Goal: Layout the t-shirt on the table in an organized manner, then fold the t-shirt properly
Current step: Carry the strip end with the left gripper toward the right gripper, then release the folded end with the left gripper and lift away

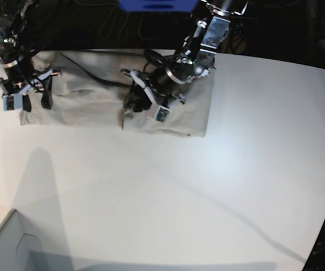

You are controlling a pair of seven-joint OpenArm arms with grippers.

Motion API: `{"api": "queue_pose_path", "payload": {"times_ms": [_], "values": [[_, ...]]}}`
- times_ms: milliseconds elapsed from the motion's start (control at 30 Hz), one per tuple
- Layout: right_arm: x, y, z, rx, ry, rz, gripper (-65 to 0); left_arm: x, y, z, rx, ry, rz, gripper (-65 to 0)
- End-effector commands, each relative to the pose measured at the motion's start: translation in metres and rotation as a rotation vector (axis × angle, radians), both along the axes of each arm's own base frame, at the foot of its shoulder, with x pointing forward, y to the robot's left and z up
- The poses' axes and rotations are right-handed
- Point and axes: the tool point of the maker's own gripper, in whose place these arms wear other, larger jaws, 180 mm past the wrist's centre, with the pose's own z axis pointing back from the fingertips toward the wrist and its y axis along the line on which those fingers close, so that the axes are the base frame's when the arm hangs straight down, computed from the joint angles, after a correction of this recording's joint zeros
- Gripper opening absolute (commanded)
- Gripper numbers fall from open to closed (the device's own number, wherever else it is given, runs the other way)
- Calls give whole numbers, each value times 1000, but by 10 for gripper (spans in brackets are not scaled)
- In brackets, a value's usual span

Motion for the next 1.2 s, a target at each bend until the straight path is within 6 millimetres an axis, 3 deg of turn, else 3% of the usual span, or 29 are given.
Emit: {"api": "queue_pose_path", "payload": {"times_ms": [0,133,200,367,533,867,1033,1167], "values": [[3,-7,14,-26,-29,-1,-269,7,-9,16,-47,-39,1,-412],[-2,-16,20,-71,20,-16,-256,6,-10,16,-55,-37,0,-231],[-7,-18,15,-76,52,-16,-256,6,-10,17,-57,-39,2,-190],[-23,-15,2,-72,121,-10,-254,9,-10,21,-59,-53,3,-183],[-31,-16,-22,-24,174,-29,-254,18,-10,45,-80,-116,10,-183],[-23,-40,-47,4,228,-56,-254,29,-4,80,-104,-209,32,-183],[-24,-42,-49,1,238,-52,-256,28,21,79,-67,-228,44,-183],[-25,-41,-51,5,243,-51,-256,41,70,77,-102,-199,164,-183]]}}
